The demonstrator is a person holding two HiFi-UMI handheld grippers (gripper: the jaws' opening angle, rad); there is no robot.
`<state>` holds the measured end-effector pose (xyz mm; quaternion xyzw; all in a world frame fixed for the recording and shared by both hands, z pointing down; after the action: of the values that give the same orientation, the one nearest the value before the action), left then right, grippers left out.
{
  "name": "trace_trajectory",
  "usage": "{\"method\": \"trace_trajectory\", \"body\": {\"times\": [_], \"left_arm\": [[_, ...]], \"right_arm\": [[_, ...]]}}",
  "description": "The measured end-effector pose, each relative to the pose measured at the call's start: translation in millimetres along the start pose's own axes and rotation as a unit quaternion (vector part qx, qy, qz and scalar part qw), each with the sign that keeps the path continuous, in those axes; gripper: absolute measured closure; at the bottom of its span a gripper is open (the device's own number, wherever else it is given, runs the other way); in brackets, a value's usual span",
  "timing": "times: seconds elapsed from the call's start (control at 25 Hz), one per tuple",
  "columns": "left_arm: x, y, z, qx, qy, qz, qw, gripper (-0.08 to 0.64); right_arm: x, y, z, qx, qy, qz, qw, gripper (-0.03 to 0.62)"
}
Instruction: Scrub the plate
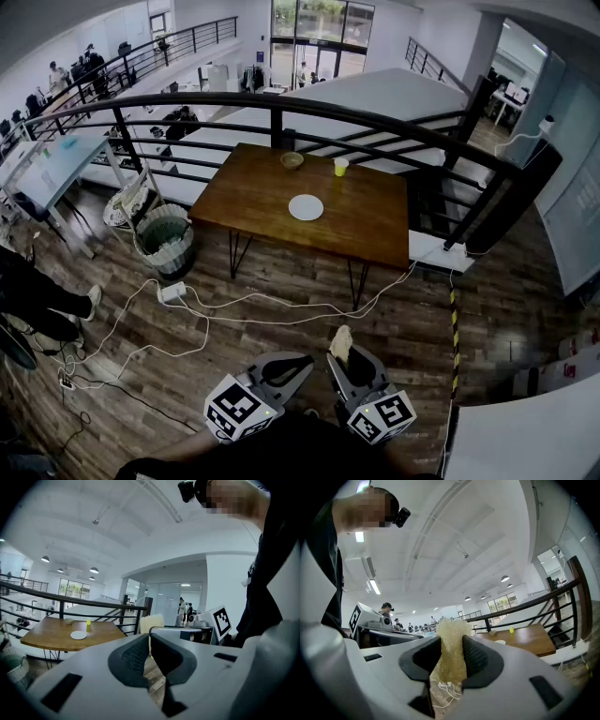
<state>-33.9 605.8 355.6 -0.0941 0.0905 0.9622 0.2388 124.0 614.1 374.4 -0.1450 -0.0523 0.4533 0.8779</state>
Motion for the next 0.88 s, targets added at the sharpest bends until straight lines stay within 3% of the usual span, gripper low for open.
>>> {"method": "trace_trajectory", "body": {"times": [0.52,0.88], "left_arm": [[-23.5,-38.8,12.3,0.034,0.022,-0.036,0.9986,0.535],[-44.0,-17.1,14.5,0.046,0.038,-0.042,0.9974,0.535]], "right_arm": [[31.3,-32.0,14.1,-0.044,0.027,-0.031,0.998,0.443],[4.8,-50.0,17.5,-0.064,0.051,-0.041,0.996,0.443]]}}
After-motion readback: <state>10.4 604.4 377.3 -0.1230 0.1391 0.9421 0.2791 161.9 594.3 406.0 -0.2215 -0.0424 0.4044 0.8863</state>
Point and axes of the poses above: the fingertips, and each gripper's own axes: x backward along the fingers, y to its left, z out of its underside, the point moved 8 cm from there along x, backward along the fingers, and after that the axes turned 2 degrees about -x, right-handed, at the moved point
